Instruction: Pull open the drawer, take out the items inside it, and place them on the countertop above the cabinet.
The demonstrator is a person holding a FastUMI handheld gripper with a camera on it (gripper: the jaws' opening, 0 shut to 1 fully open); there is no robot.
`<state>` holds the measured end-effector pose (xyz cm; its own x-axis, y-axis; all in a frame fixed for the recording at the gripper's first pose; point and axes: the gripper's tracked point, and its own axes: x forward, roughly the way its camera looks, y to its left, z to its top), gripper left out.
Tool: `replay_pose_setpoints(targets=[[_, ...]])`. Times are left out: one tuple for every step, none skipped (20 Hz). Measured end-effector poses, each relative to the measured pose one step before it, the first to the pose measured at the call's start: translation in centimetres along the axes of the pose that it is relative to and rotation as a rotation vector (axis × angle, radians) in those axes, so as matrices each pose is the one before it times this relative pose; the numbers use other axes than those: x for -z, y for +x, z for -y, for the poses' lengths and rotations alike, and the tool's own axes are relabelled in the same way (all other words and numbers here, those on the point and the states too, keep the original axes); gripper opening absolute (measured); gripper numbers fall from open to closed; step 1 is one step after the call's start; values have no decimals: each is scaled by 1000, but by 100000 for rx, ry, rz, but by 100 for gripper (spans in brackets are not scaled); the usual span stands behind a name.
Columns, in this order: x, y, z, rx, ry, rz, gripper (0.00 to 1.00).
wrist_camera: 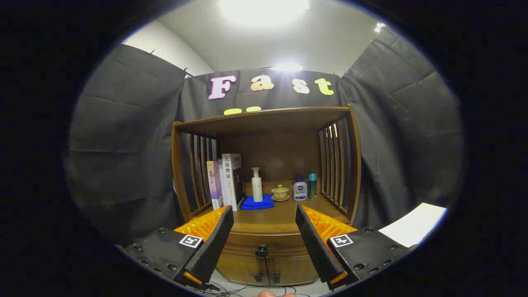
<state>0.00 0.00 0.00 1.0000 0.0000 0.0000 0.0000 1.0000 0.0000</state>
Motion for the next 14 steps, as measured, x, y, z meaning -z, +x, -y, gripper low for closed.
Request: replay_pose_setpoints(targets=[[-116,-8,194,491,229,127,96],[-74,134,234,704,-199,442,96],[138,43,153,683,-559,221,96],[98,215,-48,267,-594,-174,96],[354,83,-98,-242,-493,-670,96],[348,205,-81,-465,-83,-1047,96],[391,102,-123,-500,188,-1040,96],[198,93,27,54,343,-871,96],[-3,41,175,401,341,-427,96],[-193,88,133,417,225,16,96],[-58,-145,85,670,-38,280,96],[-299,-61,103,665,-389,612,96],[-171,-162,115,609,-608,748,96],[-174,-1,104,415,-700,466,96]])
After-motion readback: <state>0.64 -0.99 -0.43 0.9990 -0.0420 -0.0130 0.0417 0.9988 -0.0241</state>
